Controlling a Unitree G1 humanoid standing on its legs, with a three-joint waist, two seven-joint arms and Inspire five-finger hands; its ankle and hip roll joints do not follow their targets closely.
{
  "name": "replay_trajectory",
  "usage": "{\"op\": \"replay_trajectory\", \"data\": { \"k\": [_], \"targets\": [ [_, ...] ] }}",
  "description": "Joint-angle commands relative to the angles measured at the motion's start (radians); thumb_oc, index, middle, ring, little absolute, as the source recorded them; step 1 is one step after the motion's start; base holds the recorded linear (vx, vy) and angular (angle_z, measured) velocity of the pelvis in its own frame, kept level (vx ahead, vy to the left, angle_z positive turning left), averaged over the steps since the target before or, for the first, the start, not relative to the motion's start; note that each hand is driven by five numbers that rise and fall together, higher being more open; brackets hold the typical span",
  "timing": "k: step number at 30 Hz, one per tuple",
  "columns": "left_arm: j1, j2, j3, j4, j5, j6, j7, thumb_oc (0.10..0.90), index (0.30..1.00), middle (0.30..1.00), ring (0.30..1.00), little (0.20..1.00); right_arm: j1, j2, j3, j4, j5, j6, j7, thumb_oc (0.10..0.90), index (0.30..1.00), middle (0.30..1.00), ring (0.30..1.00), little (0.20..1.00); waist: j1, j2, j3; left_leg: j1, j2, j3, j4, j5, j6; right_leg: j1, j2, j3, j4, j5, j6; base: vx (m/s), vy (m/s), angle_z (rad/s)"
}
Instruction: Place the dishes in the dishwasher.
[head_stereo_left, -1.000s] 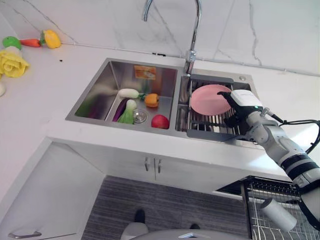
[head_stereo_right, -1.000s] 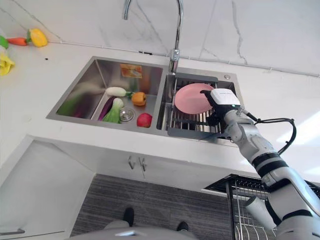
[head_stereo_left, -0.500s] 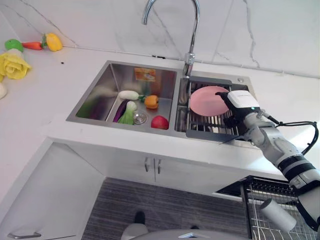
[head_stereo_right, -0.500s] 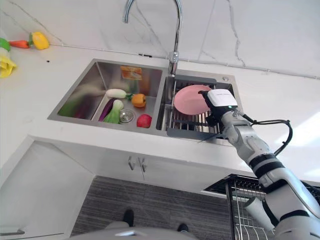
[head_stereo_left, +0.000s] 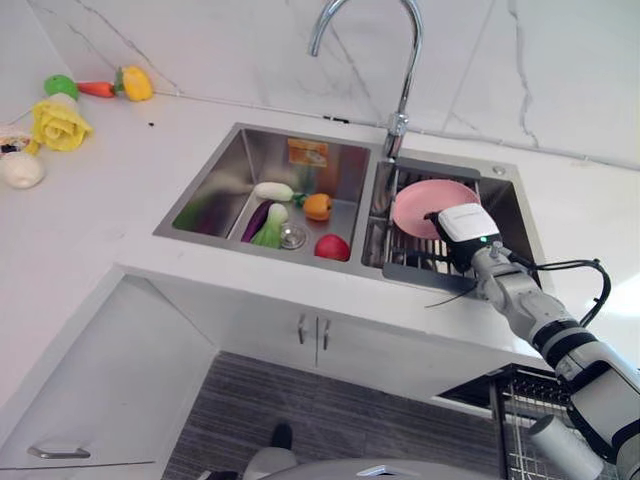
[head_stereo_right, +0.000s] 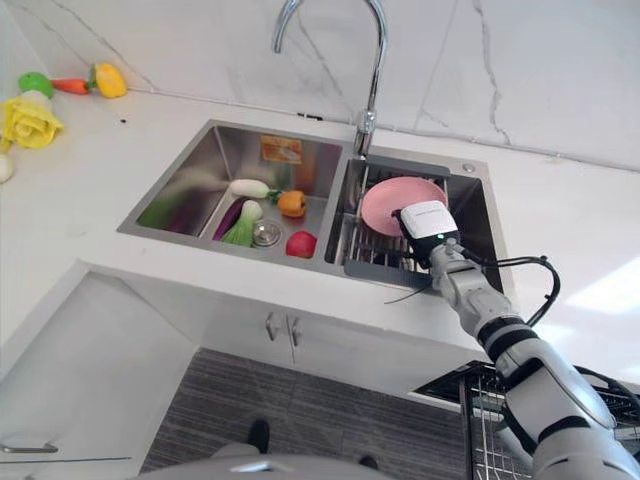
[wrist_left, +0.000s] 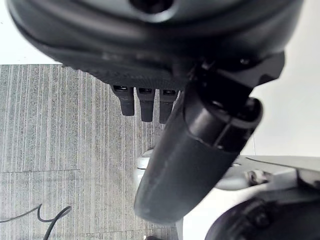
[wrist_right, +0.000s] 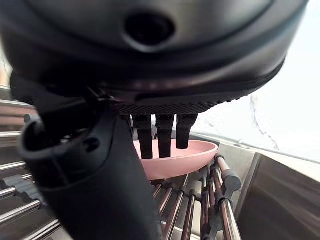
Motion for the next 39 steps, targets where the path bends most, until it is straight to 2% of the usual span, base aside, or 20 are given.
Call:
{"op": "replay_trajectory", "data": {
  "k": [1,5,11,17,20,21,23,26,27,30,32,33,34,39],
  "targets": [
    [-0.054,0.013,-0.082,0.032,0.05,-0.012,0.03,0.8,0.9,0.9,0.9,0.9,-0.178,-0.019,0.032,0.054,-0.025,0.039,-0.079,0.4,0.3,0.3,0.3,0.3,0.043,0.026,-0.002,0.082,0.05,0.07,0.019,-0.096,-0.035,-0.002,-0.003,0.016,0.012,-0.067,0.042,-0.01,-0.004,0.04],
    [-0.065,0.028,-0.128,0.018,0.12,-0.023,0.034,0.8,0.9,0.9,0.9,0.9,-0.186,-0.005,0.042,0.067,-0.043,0.043,-0.098,0.4,0.3,0.3,0.3,0.3,0.043,0.025,-0.003,0.083,0.053,0.067,0.02,-0.098,-0.037,0.003,-0.003,0.012,0.012,-0.07,0.041,0.0,-0.001,0.01],
    [-0.069,0.041,-0.142,0.017,0.167,-0.028,0.042,0.8,0.9,0.9,0.9,0.9,-0.174,-0.021,0.033,0.034,-0.04,0.04,-0.114,0.4,0.3,0.3,0.3,0.3,0.036,0.023,-0.008,0.093,0.054,0.079,0.02,-0.103,-0.037,0.005,-0.002,0.019,0.012,-0.07,0.042,0.0,0.0,0.0],
    [-0.067,0.051,-0.167,-0.005,0.222,-0.035,0.055,0.8,0.9,0.9,0.9,0.9,-0.163,-0.06,-0.011,-0.074,-0.007,0.032,-0.135,0.4,0.3,0.3,0.3,0.3,0.02,0.025,-0.013,0.107,0.057,0.095,0.023,-0.109,-0.034,0.008,-0.003,0.035,0.012,-0.067,0.042,-0.01,0.005,-0.01],
    [-0.069,0.049,-0.15,-0.003,0.228,-0.024,0.06,0.8,0.9,0.9,0.9,0.9,-0.144,-0.103,-0.094,-0.241,0.043,0.024,-0.161,0.4,0.3,0.3,0.3,0.3,0.004,0.029,-0.017,0.115,0.056,0.11,0.024,-0.113,-0.031,0.006,-0.005,0.042,0.012,-0.062,0.044,-0.04,0.03,-0.06],
    [-0.069,0.05,-0.152,-0.003,0.229,-0.024,0.06,0.8,0.9,0.9,0.9,0.9,-0.139,-0.106,-0.098,-0.248,0.043,0.025,-0.157,0.4,0.3,0.3,0.3,0.3,0.005,0.029,-0.017,0.115,0.056,0.11,0.024,-0.113,-0.031,0.006,-0.005,0.043,0.012,-0.062,0.044,-0.02,0.03,-0.04],
    [-0.066,0.046,-0.156,-0.017,0.252,-0.023,0.063,0.8,0.9,0.9,0.9,0.9,-0.106,-0.131,-0.178,-0.355,0.083,0.016,-0.19,0.4,0.3,0.3,0.3,0.3,-0.009,0.032,-0.019,0.123,0.054,0.124,0.022,-0.118,-0.028,0.005,-0.008,0.049,0.013,-0.056,0.046,-0.05,0.054,-0.08],
    [-0.065,0.052,-0.159,-0.031,0.27,-0.02,0.063,0.8,0.9,0.9,0.9,0.9,-0.068,-0.172,-0.251,-0.464,0.088,0.013,-0.211,0.4,0.3,0.3,0.3,0.3,-0.02,0.031,-0.02,0.128,0.052,0.134,0.022,-0.121,-0.024,0.003,-0.012,0.053,0.018,-0.052,0.049,-0.04,0.058,-0.09],
    [-0.067,0.053,-0.156,-0.033,0.28,-0.016,0.059,0.8,0.9,0.9,0.9,0.9,-0.036,-0.205,-0.312,-0.548,0.088,0.009,-0.23,0.4,0.3,0.3,0.3,0.3,-0.034,0.031,-0.021,0.133,0.048,0.142,0.021,-0.125,-0.02,0.0,-0.017,0.059,0.021,-0.046,0.053,-0.05,0.072,-0.15],
    [-0.07,0.052,-0.151,-0.032,0.291,-0.013,0.052,0.8,0.9,0.9,0.9,0.9,-0.007,-0.248,-0.372,-0.625,0.08,0.007,-0.249,0.4,0.3,0.3,0.3,0.3,-0.054,0.029,-0.022,0.14,0.042,0.152,0.019,-0.13,-0.015,-0.007,-0.023,0.068,0.026,-0.037,0.057,-0.04,0.068,-0.19],
    [-0.075,0.049,-0.146,-0.037,0.299,-0.011,0.047,0.8,0.9,0.9,0.9,0.9,0.041,-0.288,-0.445,-0.71,0.071,0.01,-0.261,0.4,0.3,0.3,0.3,0.3,-0.07,0.028,-0.023,0.145,0.035,0.163,0.018,-0.135,-0.01,-0.015,-0.03,0.077,0.036,-0.032,0.062,-0.05,0.112,-0.19],
    [-0.079,0.048,-0.141,-0.044,0.31,-0.012,0.037,0.8,0.9,0.9,0.9,0.9,0.099,-0.329,-0.521,-0.784,0.058,0.01,-0.275,0.4,0.3,0.3,0.3,0.3,-0.09,0.025,-0.023,0.148,0.029,0.172,0.018,-0.139,-0.003,-0.025,-0.039,0.084,0.047,-0.027,0.067,-0.04,0.096,-0.21],
    [-0.079,0.049,-0.145,-0.044,0.31,-0.012,0.037,0.8,0.9,0.9,0.9,0.9,0.114,-0.329,-0.534,-0.793,0.058,0.011,-0.271,0.4,0.3,0.3,0.3,0.3,-0.086,0.024,-0.023,0.148,0.028,0.173,0.018,-0.139,-0.002,-0.026,-0.04,0.085,0.049,-0.027,0.068,-0.03,0.102,-0.16],
    [-0.078,0.051,-0.11,-0.05,0.3,-0.02,0.01,0.8,0.9,0.9,0.9,0.9,0.297,-0.391,-0.733,-0.956,0.012,0.01,-0.292,0.4,0.3,0.3,0.3,0.3,-0.136,0.017,0.007,0.151,0.008,0.22,0.013,-0.149,0.021,-0.105,-0.073,0.126,0.096,0.02,0.102,-0.09,0.115,-0.28]
  ]
}}
